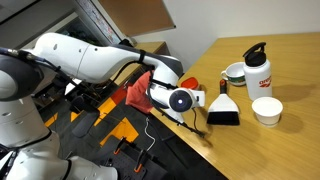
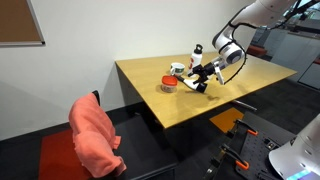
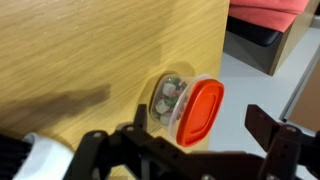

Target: Move the small plastic container slightly up the table

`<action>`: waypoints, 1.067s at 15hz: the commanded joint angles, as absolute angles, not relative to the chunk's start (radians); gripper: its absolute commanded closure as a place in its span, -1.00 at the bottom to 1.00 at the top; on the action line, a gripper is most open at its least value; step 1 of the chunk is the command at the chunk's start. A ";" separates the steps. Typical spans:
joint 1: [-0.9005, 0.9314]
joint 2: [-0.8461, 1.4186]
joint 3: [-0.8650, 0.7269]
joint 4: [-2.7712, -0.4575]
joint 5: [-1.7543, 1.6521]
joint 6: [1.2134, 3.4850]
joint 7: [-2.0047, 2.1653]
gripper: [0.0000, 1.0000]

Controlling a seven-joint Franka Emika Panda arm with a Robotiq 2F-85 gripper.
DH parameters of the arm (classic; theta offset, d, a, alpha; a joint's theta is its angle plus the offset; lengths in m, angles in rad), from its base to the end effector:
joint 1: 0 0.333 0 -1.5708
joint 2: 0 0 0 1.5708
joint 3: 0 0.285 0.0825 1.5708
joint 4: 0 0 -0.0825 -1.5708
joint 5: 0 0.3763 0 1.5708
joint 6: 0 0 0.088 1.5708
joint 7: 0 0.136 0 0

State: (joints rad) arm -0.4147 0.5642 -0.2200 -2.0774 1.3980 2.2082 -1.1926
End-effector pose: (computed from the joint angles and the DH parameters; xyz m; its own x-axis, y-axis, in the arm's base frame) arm 0.4631 -0.2822 0.1022 0.7871 -0.5791 0.2125 -0.2856 -0.6475 -0.7065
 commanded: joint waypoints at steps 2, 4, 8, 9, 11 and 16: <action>-0.423 0.671 -0.210 -1.982 1.509 2.139 -1.189 -1.00; -0.431 0.710 -0.208 -1.948 1.551 2.090 -1.206 -1.00; -0.440 0.782 -0.216 -1.879 1.608 1.982 -1.191 -1.00; -0.439 0.797 -0.218 -1.863 1.616 1.965 -1.187 -1.00; -0.439 0.822 -0.223 -1.835 1.626 1.939 -1.179 -1.00; -0.432 0.849 -0.229 -1.799 1.621 1.904 -1.169 -1.00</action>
